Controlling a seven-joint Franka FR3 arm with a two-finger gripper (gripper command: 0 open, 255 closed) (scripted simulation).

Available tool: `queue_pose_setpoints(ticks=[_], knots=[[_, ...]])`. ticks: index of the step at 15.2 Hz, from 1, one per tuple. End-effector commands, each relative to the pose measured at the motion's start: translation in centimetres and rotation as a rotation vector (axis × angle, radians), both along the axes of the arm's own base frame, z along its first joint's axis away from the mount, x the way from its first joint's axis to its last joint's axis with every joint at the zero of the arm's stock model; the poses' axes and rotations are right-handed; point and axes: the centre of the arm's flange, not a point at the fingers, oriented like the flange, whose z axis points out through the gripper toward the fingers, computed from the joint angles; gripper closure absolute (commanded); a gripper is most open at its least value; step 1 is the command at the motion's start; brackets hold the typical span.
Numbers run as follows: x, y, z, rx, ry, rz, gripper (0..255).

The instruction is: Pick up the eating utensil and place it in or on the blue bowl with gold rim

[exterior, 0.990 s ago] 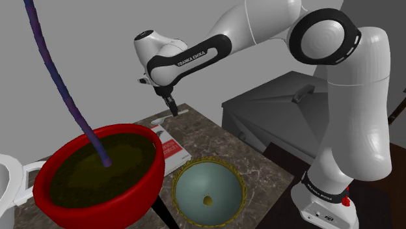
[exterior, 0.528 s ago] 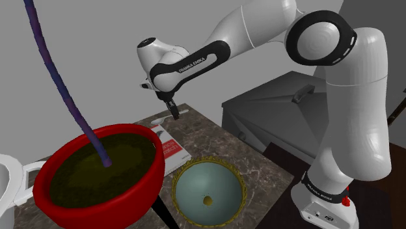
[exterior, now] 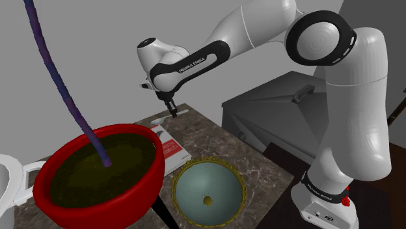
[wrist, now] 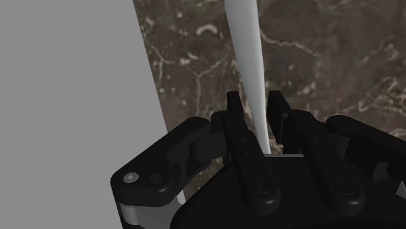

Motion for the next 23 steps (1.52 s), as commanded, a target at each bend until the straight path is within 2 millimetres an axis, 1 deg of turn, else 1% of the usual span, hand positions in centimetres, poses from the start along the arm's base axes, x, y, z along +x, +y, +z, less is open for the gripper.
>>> queue_pose_setpoints(ticks=[1,6,23], knots=[[0.0,0.0,0.0,0.0,0.0,0.0,255],[0.0,0.0,0.0,0.0,0.0,0.0,255],[0.0,0.0,9.0,0.0,0.0,0.0,255]])
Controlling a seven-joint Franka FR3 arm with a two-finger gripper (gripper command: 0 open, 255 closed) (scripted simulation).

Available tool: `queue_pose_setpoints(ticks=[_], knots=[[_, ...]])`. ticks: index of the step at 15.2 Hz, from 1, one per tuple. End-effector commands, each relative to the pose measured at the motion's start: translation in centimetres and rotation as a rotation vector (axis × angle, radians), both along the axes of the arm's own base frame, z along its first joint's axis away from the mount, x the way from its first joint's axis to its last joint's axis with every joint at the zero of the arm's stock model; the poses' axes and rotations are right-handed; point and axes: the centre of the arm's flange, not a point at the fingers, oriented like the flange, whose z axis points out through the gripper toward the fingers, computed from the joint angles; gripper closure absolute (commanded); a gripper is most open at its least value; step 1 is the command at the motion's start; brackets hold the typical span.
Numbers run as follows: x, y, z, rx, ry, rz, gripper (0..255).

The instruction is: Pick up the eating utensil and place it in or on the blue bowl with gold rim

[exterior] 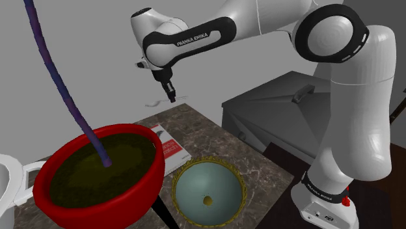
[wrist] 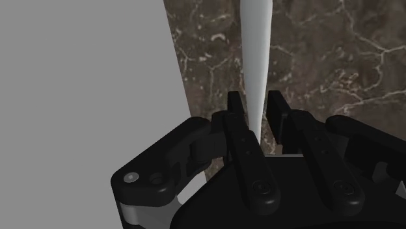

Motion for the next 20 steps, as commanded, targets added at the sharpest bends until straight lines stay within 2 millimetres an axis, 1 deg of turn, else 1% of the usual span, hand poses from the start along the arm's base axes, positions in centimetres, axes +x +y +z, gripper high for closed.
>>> queue_pose_setpoints(ticks=[1,16,20], knots=[[0.1,0.0,1.1,0.0,0.0,0.0,255],[0.1,0.0,8.8,0.0,0.0,0.0,255],[-4.6,2.4,8.9,0.0,0.0,0.0,255]])
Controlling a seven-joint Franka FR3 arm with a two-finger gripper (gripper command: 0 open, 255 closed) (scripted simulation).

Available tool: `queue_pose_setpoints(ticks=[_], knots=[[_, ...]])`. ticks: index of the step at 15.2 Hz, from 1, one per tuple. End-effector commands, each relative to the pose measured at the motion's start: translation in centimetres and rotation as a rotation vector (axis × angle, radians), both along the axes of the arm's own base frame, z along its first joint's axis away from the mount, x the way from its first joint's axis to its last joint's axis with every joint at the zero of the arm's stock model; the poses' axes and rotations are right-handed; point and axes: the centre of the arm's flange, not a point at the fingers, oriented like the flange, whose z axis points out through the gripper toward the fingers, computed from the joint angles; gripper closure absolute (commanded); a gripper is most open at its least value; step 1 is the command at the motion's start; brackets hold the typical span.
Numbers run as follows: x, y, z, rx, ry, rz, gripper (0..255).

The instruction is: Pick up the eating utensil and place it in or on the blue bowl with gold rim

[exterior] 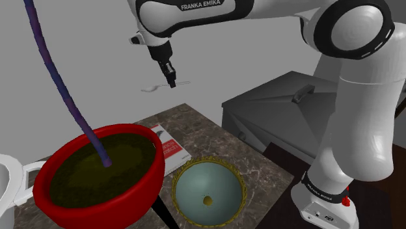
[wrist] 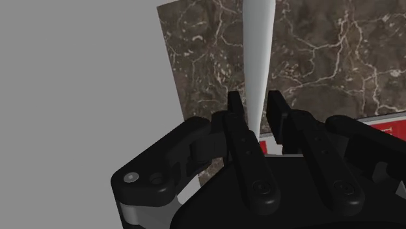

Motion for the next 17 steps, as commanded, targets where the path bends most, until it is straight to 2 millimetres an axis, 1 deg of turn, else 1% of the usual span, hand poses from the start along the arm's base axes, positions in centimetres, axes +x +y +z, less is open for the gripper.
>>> queue_pose_setpoints(ticks=[1,17], knots=[[-2.3,1.1,0.0,-0.001,0.0,-0.001,255],[-21.0,10.8,0.6,-0.001,0.0,-0.001,255]])
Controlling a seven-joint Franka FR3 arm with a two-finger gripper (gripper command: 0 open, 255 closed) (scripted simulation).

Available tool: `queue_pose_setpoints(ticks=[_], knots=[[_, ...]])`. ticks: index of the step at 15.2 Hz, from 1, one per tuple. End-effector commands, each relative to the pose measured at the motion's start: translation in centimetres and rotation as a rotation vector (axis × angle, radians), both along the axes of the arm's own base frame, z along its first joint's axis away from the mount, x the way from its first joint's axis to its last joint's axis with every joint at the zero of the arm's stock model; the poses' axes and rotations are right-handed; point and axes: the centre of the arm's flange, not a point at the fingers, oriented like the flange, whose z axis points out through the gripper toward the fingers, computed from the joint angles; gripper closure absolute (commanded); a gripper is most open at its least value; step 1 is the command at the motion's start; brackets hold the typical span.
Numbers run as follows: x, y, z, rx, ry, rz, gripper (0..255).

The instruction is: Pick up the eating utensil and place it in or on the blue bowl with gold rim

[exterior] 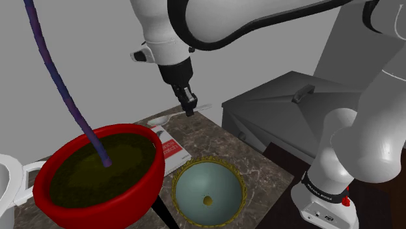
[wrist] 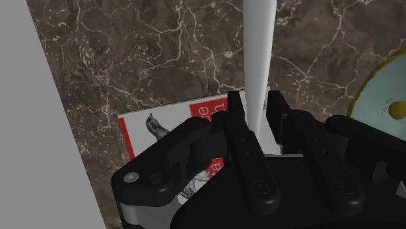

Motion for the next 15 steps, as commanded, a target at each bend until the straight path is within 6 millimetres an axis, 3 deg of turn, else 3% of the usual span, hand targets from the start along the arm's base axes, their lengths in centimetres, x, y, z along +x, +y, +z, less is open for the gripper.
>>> queue_pose_setpoints(ticks=[1,12,15], knots=[[-2.7,1.1,0.2,-0.001,0.0,-0.001,255],[-15.5,7.8,0.6,-0.001,0.0,-0.001,255],[-16.4,8.2,-0.4,-0.001,0.0,-0.001,255]])
